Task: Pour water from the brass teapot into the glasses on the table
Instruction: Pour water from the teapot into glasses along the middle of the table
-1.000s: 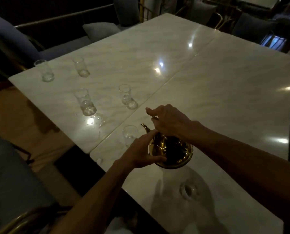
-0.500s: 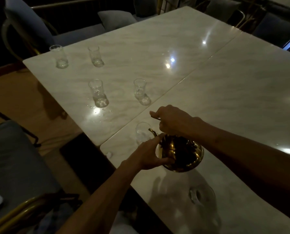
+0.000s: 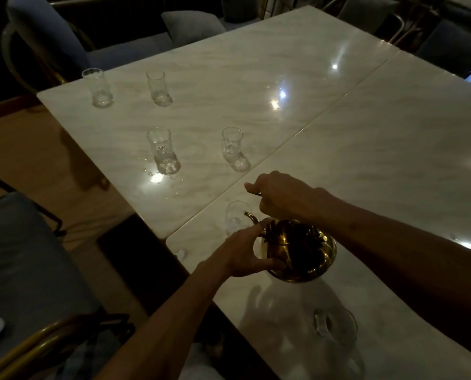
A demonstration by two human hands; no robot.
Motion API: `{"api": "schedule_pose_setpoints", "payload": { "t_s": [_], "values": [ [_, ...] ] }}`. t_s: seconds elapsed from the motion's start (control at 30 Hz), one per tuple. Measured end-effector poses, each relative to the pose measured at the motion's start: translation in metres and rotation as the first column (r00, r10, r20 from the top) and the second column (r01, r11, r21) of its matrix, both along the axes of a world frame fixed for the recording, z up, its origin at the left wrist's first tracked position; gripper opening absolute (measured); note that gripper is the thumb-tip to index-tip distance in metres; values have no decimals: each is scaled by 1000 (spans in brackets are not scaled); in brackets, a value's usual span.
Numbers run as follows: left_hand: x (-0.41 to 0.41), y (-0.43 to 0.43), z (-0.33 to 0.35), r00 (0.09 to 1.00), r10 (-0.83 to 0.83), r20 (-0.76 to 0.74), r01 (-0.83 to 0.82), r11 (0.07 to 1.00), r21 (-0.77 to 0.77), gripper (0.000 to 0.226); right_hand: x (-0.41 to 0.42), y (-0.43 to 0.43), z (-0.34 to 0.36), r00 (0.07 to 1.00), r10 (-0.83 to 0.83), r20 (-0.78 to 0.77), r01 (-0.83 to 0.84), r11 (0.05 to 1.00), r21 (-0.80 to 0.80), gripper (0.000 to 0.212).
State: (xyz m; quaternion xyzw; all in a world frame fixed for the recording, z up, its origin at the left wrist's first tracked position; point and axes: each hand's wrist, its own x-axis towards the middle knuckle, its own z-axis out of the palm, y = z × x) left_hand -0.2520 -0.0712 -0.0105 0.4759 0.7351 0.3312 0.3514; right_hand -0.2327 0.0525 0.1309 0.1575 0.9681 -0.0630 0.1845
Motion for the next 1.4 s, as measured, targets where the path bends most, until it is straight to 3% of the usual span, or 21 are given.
{"api": "schedule_pose_setpoints", "payload": {
  "t_s": [1.4],
  "values": [
    [-3,-4,13,999,-10,49,9,1000,20,91,-7,-12,24,997,-36,63,32,997,63,43]
  ]
}}
